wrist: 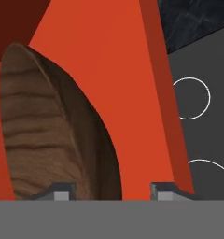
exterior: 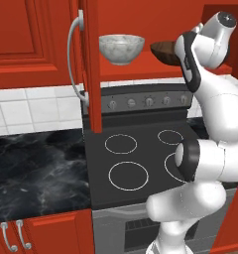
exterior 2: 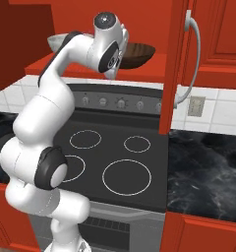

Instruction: Open the cabinet. Pick the bowls from the counter and place them in the cabinet. Then close the cabinet.

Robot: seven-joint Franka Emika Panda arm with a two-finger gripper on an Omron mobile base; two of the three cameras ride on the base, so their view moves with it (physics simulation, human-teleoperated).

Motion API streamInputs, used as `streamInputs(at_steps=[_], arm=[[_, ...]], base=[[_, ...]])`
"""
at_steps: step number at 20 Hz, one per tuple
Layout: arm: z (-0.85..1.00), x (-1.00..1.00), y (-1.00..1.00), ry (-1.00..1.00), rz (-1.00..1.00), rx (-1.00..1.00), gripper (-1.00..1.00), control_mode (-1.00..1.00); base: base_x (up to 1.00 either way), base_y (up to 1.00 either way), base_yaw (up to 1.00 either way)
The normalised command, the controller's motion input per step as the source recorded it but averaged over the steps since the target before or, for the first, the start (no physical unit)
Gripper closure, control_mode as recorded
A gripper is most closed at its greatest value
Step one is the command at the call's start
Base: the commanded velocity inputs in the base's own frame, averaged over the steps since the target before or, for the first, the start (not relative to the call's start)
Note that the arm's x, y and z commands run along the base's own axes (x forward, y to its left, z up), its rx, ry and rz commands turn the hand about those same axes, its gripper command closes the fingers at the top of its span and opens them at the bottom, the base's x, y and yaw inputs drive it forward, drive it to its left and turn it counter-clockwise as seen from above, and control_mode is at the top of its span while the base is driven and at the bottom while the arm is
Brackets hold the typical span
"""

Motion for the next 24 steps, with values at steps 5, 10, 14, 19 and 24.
streamInputs(at_steps=[5,10,14,19,24], arm=[[0.08,0.00,0.04,-0.18,0.00,0.00,-1.00,-1.00],[0.07,-0.29,-0.03,-0.10,-0.01,0.00,-1.00,-1.00],[0.03,-0.77,0.00,0.00,-0.04,0.00,-1.00,-1.00],[0.15,-0.97,0.02,-0.01,0.00,0.00,-1.00,-1.00],[0.34,-0.89,0.00,0.01,-0.01,0.00,-1.00,-1.00]], base=[[0.00,0.00,0.00],[0.00,0.00,0.00],[0.00,0.00,0.00],[0.00,0.00,0.00],[0.00,0.00,0.00]])
